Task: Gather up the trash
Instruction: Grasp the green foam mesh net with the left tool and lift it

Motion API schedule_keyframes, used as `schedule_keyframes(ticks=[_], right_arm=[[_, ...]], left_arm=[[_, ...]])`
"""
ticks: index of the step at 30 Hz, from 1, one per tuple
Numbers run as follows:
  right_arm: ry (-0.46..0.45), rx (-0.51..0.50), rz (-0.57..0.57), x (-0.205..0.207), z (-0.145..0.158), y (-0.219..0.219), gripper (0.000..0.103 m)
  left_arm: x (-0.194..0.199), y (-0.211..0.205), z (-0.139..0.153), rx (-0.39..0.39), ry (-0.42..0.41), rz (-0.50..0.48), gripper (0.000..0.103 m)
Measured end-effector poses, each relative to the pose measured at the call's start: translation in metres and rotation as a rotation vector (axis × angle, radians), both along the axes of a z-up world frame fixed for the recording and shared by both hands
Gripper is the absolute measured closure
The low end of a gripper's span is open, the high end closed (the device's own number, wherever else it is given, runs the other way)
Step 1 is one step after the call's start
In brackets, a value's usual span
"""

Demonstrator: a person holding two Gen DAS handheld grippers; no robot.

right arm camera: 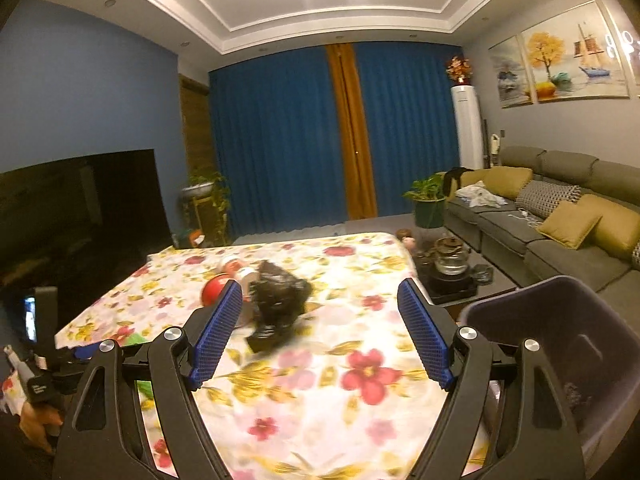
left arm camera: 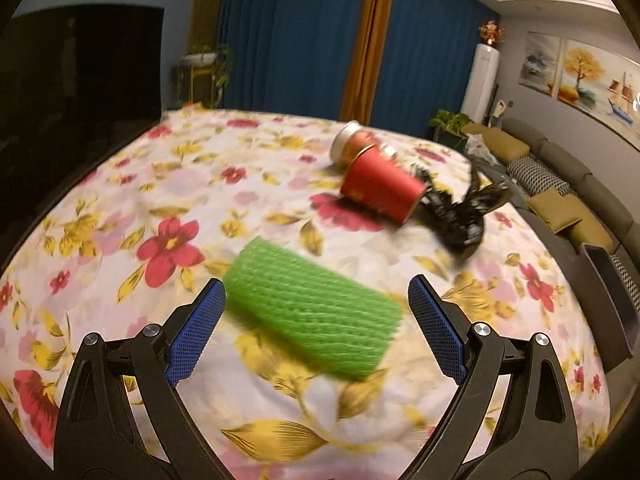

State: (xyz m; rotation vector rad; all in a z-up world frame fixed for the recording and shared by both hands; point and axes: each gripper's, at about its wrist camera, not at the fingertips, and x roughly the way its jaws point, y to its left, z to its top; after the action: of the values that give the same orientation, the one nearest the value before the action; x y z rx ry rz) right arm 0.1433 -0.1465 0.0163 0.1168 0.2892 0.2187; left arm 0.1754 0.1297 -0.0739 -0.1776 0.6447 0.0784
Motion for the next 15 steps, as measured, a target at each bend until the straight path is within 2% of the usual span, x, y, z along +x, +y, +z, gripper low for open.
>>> schedule_keyframes(ticks=[5, 9, 11, 12, 13, 15], right_arm=[[0.017, -0.020, 0.035, 0.011, -0.002, 0.029, 0.025], [0.033, -0.044, 0.048, 0.023, -0.006, 0.043, 0.025], [0.045, -0.054, 0.050, 0.030, -0.008, 0.046, 0.025], [0.051, -0.057, 0.050, 0.032, -0.010, 0.047, 0.025], [0.059, -0.061, 0.050, 0.037, -0.011, 0.050, 0.025], [0.075, -0.065, 0.047, 0.045, -0.014, 0.054, 0.025]], left_arm=[[0.019, 0.003, -0.014, 0.033, 0.085, -0.010, 0.012], [0.032, 0.006, -0.026, 0.004, 0.169, -0.054, 0.015], [0.039, 0.007, -0.033, -0.024, 0.215, -0.081, 0.026], [0.040, 0.007, -0.034, -0.026, 0.221, -0.088, 0.026], [0.040, 0.006, -0.034, -0.017, 0.219, -0.101, 0.035], [0.041, 0.001, -0.034, 0.001, 0.220, -0.120, 0.043]])
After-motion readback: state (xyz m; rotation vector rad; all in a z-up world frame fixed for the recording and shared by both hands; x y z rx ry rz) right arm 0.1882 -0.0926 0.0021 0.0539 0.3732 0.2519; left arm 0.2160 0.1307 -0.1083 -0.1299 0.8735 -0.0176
